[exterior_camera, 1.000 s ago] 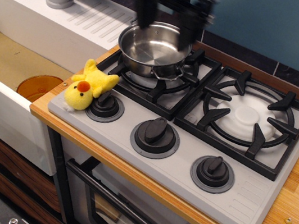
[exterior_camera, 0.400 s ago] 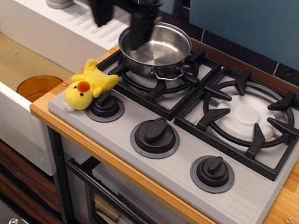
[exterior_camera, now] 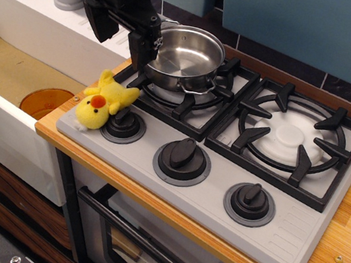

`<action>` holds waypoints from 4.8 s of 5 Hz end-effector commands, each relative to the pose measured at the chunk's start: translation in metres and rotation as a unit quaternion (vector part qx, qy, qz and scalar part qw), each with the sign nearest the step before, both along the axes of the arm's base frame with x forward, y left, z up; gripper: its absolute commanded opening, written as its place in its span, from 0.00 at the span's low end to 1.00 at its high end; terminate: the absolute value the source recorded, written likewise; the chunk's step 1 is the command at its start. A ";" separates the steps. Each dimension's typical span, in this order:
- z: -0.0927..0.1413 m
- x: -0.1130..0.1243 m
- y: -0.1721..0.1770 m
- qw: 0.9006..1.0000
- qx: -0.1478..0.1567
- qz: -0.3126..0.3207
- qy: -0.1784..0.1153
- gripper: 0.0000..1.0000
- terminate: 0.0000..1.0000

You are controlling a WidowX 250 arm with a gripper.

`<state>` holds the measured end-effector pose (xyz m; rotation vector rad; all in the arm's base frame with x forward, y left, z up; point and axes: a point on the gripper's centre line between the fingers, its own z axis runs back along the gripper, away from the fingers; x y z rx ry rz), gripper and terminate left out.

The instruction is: Put stuffedduck in pan

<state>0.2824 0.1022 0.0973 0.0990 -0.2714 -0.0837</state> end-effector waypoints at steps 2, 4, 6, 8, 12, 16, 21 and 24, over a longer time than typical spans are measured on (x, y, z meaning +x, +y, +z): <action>-0.019 0.001 0.029 0.999 0.010 -0.015 -0.048 1.00 0.00; -0.040 0.004 0.024 0.999 0.010 -0.013 -0.046 1.00 0.00; -0.050 0.001 0.014 1.000 0.005 -0.003 -0.030 1.00 0.00; -0.055 0.004 0.006 1.000 0.004 0.007 -0.010 1.00 0.00; -0.085 -0.013 -0.002 0.999 0.013 0.053 0.007 0.00 0.00; -0.068 -0.005 -0.012 0.998 0.026 0.060 0.025 0.00 0.00; 0.061 0.041 -0.030 0.991 0.088 0.048 0.085 0.00 0.00; 0.059 0.091 -0.038 0.994 0.080 0.028 0.070 0.00 0.00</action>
